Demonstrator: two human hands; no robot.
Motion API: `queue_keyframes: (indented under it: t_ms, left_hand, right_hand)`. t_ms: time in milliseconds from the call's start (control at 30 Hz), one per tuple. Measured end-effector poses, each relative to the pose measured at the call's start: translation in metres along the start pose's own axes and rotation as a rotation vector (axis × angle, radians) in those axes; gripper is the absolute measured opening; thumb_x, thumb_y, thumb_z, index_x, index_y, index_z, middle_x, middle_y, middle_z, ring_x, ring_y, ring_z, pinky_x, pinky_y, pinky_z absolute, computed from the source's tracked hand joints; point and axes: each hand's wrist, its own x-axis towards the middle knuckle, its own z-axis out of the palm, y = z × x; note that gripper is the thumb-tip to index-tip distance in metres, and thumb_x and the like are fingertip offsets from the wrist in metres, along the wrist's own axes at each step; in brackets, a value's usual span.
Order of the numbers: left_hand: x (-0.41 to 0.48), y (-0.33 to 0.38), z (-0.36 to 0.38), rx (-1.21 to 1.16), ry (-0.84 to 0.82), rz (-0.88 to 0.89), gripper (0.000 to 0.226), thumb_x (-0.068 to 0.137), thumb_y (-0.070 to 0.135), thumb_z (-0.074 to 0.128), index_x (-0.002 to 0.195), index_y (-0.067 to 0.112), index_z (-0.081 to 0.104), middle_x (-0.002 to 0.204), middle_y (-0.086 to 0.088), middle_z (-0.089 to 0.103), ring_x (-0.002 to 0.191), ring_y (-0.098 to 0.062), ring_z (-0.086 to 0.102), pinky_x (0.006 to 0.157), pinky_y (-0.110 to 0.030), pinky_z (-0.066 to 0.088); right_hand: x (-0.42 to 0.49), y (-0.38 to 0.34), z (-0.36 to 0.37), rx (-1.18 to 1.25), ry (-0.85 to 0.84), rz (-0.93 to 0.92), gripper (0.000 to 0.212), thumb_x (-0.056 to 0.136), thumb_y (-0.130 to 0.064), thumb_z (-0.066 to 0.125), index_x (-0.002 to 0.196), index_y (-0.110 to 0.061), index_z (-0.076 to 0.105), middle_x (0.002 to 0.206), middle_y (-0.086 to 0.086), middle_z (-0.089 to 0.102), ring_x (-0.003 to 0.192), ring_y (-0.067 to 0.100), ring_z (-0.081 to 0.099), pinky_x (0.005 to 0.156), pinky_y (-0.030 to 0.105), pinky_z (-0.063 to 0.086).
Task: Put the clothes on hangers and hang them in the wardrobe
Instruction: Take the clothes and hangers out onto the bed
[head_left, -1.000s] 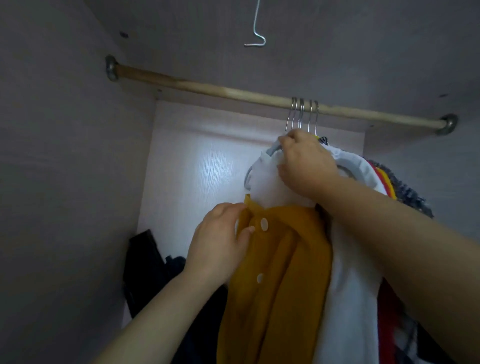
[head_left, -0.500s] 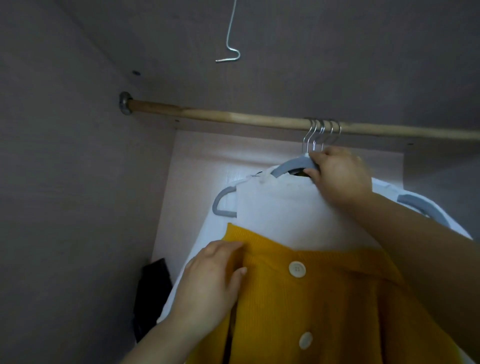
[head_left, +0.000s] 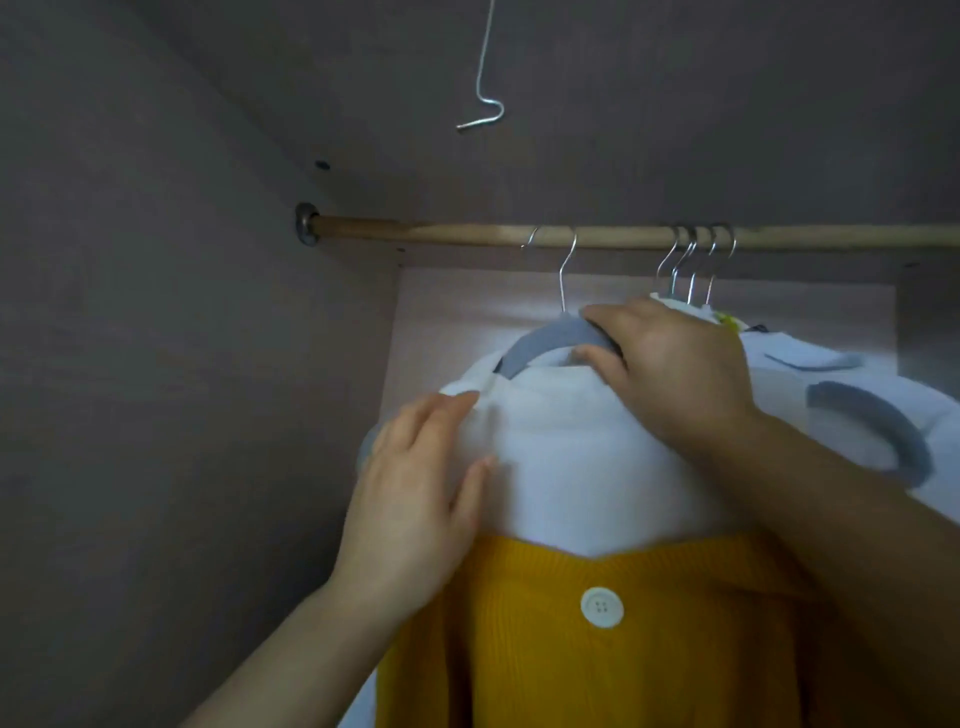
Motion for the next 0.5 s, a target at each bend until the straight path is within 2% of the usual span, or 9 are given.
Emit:
queue_keyframes:
  t_ms: [100,200,333,400,500]
  left_hand:
    - [-0.014,-0.003,-0.018,0.045,0.007,-0.066,0.051,0.084,0.041,0.047,0.131,0.018,0.048,0.129,0.0,0.05,0.121,-0.015,0.041,0.101,-0.027,0.031]
    - [-0.054,-0.016,-0.04,0.13,-0.044,-0.183,0.054,0.087,0.046,0.045,0.133,0.018,0.046,0.128,0.0,0.053,0.119,-0.018,0.046,0.099,-0.033,0.035]
    - [-0.12,-0.03,-0.078,0.3,-0.151,-0.321,0.048,0.089,0.047,0.047,0.128,0.02,0.052,0.105,0.0,0.066,0.096,-0.024,0.059,0.081,-0.036,0.043]
    - [-0.146,-0.033,-0.098,0.36,-0.173,-0.367,0.047,0.086,0.048,0.042,0.118,0.018,0.059,0.091,0.0,0.068,0.082,-0.025,0.062,0.072,-0.034,0.043]
    - [-0.178,-0.033,-0.124,0.476,-0.166,-0.398,0.037,0.085,0.039,0.045,0.109,0.017,0.063,0.081,0.0,0.067,0.071,-0.025,0.062,0.067,-0.029,0.038]
  right_hand:
    - [-0.031,-0.048,-0.002,0.096,0.045,-0.122,0.031,0.087,-0.041,0.057,0.109,-0.021,0.066,0.085,0.005,0.066,0.067,0.028,0.064,0.049,0.025,0.035]
    - [-0.065,-0.097,0.001,0.176,0.108,-0.202,0.037,0.086,-0.044,0.047,0.101,-0.02,0.071,0.067,0.001,0.062,0.044,0.022,0.057,0.038,0.022,0.037]
    - [-0.109,-0.151,0.012,0.296,0.131,-0.274,0.035,0.093,-0.044,0.043,0.107,-0.021,0.066,0.067,-0.002,0.059,0.042,0.02,0.052,0.037,0.023,0.036]
    - [-0.132,-0.176,0.018,0.395,0.114,-0.267,0.033,0.097,-0.045,0.039,0.115,-0.023,0.057,0.071,-0.001,0.058,0.047,0.021,0.055,0.038,0.027,0.044]
    - [-0.162,-0.211,0.021,0.601,0.071,-0.207,0.03,0.098,-0.047,0.037,0.118,-0.027,0.049,0.075,0.001,0.058,0.055,0.024,0.06,0.044,0.035,0.051]
